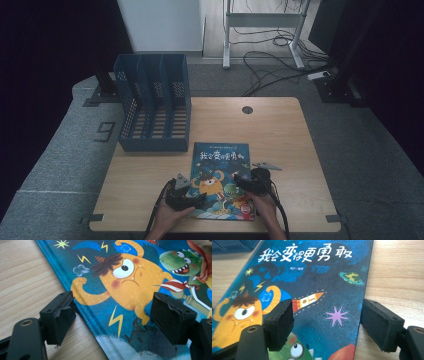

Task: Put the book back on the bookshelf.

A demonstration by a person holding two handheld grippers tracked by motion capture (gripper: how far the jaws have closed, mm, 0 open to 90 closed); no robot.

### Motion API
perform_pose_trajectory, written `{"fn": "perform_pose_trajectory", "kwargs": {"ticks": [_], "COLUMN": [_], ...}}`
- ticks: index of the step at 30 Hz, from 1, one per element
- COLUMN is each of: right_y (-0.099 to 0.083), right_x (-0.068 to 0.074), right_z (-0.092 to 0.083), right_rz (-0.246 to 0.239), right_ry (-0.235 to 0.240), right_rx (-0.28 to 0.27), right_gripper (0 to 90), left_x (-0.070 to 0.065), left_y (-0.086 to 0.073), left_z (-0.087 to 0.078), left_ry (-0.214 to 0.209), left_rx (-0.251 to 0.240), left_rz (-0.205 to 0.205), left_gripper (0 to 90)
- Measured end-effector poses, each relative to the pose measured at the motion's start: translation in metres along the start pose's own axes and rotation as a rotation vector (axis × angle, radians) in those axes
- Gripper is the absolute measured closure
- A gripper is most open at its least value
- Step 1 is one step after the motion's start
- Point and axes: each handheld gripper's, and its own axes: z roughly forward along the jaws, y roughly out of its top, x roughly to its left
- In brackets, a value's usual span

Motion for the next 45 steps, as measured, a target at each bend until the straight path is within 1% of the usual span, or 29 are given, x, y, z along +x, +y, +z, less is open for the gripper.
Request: {"fn": "perform_pose_trajectory", "kwargs": {"ticks": [1, 2, 6, 10, 18, 21, 24, 30, 31, 32, 33, 34, 35, 37, 39, 43, 45], "right_y": [0.001, 0.001, 0.003, 0.006, 0.01, 0.011, 0.013, 0.016, 0.016, 0.016, 0.016, 0.017, 0.017, 0.018, 0.018, 0.018, 0.018], "right_x": [-0.002, -0.002, -0.002, -0.002, -0.004, -0.003, -0.003, -0.007, -0.007, -0.009, -0.009, -0.01, -0.012, -0.013, -0.014, -0.016, -0.016], "right_z": [-0.002, -0.002, -0.006, -0.012, -0.021, -0.023, -0.026, -0.031, -0.031, -0.033, -0.033, -0.033, -0.035, -0.036, -0.036, -0.035, -0.035], "right_rz": [0.026, 0.032, 0.039, 0.032, 0.048, 0.026, 0.025, 0.051, 0.051, 0.074, 0.074, 0.082, 0.104, 0.114, 0.119, 0.122, 0.134], "right_ry": [0.014, 0.02, 0.03, 0.055, 0.108, 0.112, 0.125, 0.18, 0.18, 0.206, 0.206, 0.217, 0.241, 0.255, 0.262, 0.26, 0.266], "right_rx": [-0.006, -0.011, -0.03, -0.045, -0.064, -0.065, -0.068, -0.084, -0.084, -0.085, -0.085, -0.086, -0.085, -0.088, -0.082, -0.071, -0.065], "right_gripper": [26.9, 27.0, 27.3, 27.8, 28.8, 28.8, 28.9, 30.7, 30.7, 31.6, 31.6, 31.9, 32.3, 33.7, 34.4, 34.5, 34.5], "left_x": [0.0, 0.0, 0.0, 0.002, 0.006, 0.007, 0.008, 0.01, 0.011, 0.011, 0.011, 0.012, 0.013, 0.013, 0.013, 0.012, 0.013], "left_y": [0.0, 0.0, 0.0, 0.0, 0.0, 0.0, 0.0, -0.001, -0.001, -0.001, -0.001, -0.001, -0.001, -0.001, -0.001, -0.001, -0.001], "left_z": [0.0, 0.0, 0.0, 0.0, -0.001, -0.001, -0.001, -0.002, -0.002, -0.002, -0.002, -0.002, -0.002, -0.002, -0.002, -0.002, -0.002], "left_ry": [-0.001, 0.0, -0.001, -0.021, -0.049, -0.054, -0.067, -0.082, -0.086, -0.091, -0.091, -0.095, -0.101, -0.104, -0.103, -0.099, -0.098], "left_rx": [0.0, 0.0, 0.001, -0.006, -0.012, -0.014, -0.019, -0.023, -0.023, -0.026, -0.026, -0.027, -0.029, -0.03, -0.03, -0.029, -0.029], "left_rz": [0.0, 0.001, 0.002, -0.014, -0.03, -0.035, -0.043, -0.054, -0.056, -0.062, -0.062, -0.065, -0.071, -0.074, -0.074, -0.071, -0.07], "left_gripper": [18.7, 18.7, 18.4, 18.1, 17.6, 17.2, 16.9, 16.3, 16.3, 16.3, 16.3, 16.3, 16.1, 16.0, 15.9, 15.9, 15.9]}}
